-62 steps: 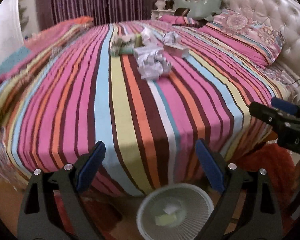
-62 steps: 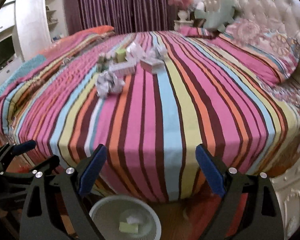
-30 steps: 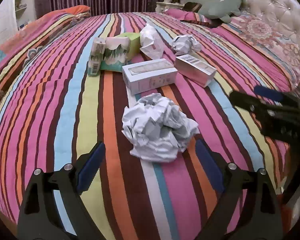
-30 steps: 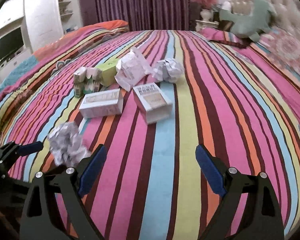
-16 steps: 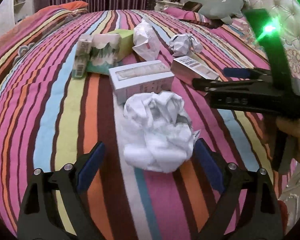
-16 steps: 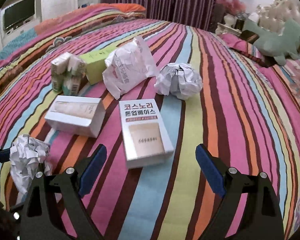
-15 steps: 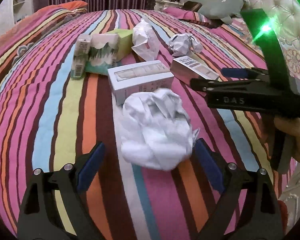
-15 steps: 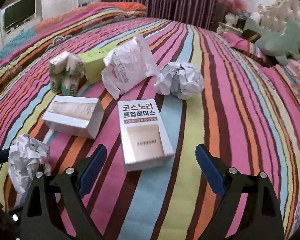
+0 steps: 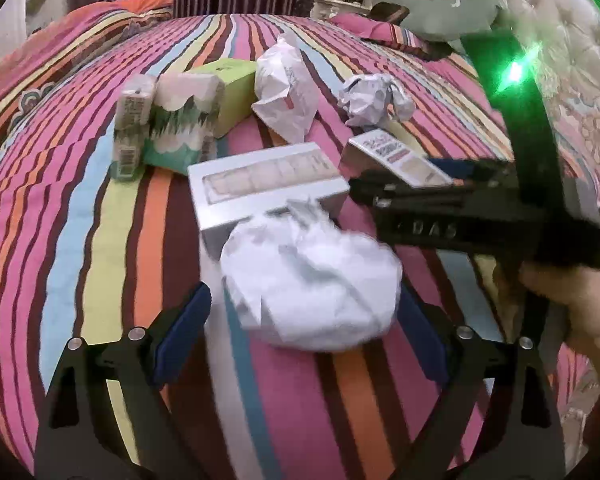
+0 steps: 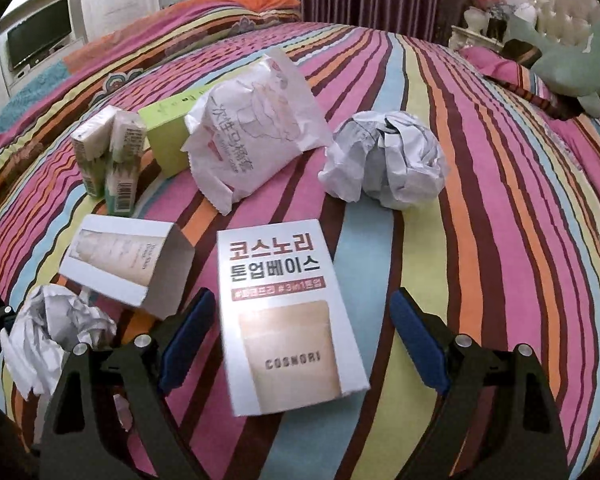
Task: Collect trash
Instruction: 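Grasp the crumpled white paper with the left tool while the right tool grasps the COSNORI box, then carry the crumpled paper and COSNORI box over the wastebasket with both tools, then open both tools to drop the paper and box into the wastebasket, then move both tools back toward the remaining trash on the bedspread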
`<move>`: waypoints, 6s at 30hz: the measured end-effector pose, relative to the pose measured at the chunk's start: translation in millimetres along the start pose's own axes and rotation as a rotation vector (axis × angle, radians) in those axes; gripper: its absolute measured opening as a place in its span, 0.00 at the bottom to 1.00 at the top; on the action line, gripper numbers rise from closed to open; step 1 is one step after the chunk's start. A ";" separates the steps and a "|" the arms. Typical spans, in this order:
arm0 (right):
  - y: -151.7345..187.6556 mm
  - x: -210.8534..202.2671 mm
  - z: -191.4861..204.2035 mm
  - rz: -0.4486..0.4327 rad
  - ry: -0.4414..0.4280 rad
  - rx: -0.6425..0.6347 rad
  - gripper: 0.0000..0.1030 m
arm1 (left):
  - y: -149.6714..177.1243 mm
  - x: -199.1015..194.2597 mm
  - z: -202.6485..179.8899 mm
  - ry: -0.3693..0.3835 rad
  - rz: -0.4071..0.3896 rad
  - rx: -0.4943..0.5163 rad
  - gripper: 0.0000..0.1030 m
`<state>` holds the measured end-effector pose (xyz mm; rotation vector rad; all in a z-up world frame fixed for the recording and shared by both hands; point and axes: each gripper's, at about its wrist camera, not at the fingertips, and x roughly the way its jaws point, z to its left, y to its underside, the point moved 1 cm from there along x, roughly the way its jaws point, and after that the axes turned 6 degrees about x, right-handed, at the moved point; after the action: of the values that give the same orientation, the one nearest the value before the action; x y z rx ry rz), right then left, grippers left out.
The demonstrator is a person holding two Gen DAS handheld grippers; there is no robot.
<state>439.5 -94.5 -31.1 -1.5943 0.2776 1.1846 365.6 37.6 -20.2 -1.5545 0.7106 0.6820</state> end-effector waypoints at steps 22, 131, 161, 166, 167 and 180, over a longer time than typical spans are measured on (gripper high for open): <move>56.1 -74.5 -3.5 -0.034 -0.056 0.319 0.44 | 33.2 -35.2 10.9 0.032 0.028 -0.024 0.67; 411.2 30.4 116.9 0.938 -0.055 0.801 0.80 | 413.0 39.1 -12.0 0.082 1.116 -0.061 0.85; 352.6 -50.4 112.8 0.636 -0.042 0.749 0.84 | 342.6 -52.4 -11.7 0.078 0.777 -0.072 0.87; 316.2 -102.0 115.4 0.454 0.003 0.608 0.84 | 310.0 -103.1 -8.5 0.090 0.573 -0.073 0.87; 309.5 -113.4 114.1 0.404 0.030 0.575 0.84 | 302.7 -112.2 -5.4 0.085 0.529 -0.083 0.87; 222.5 -189.7 82.4 -0.094 0.085 0.456 0.84 | 191.3 -173.5 23.9 -0.017 0.107 -0.080 0.87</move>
<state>150.4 -185.1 -9.0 -1.2423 0.4855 0.9030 107.1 56.3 -10.2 -1.5903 0.7657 0.8113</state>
